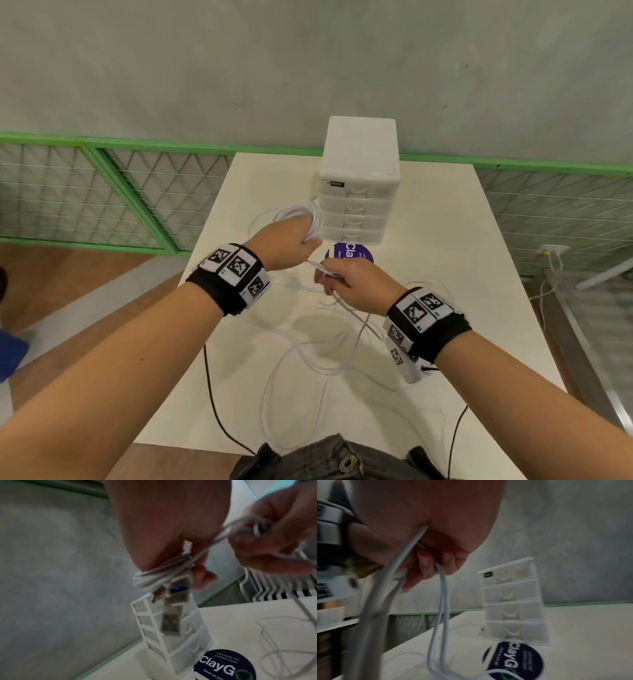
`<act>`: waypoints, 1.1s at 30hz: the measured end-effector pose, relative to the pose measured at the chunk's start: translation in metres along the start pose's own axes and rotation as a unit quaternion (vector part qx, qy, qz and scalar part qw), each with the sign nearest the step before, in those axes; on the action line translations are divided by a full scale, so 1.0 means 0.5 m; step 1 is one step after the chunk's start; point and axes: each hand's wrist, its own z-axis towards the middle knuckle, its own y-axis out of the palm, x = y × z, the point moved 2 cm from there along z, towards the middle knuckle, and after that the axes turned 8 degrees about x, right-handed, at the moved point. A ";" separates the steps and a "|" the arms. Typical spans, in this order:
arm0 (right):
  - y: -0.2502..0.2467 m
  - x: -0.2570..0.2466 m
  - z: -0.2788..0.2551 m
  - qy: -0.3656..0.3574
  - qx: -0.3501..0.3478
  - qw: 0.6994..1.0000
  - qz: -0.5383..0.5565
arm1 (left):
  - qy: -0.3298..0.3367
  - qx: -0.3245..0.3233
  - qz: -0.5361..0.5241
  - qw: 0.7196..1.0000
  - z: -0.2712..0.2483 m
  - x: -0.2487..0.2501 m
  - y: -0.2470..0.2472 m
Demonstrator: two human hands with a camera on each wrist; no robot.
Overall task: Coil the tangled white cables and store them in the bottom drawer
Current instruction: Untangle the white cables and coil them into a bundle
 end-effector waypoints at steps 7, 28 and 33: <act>-0.029 0.073 -0.007 0.047 0.021 0.999 -0.015 | -0.036 -0.097 -0.152 0.983 -0.029 0.014 0.035; -0.057 0.227 -0.074 0.322 0.155 0.928 -0.110 | -0.200 0.068 -0.136 0.968 0.001 -0.108 -0.023; -0.049 0.090 0.005 0.075 0.192 0.978 -0.020 | -0.117 0.043 -0.148 0.981 0.007 -0.013 -0.019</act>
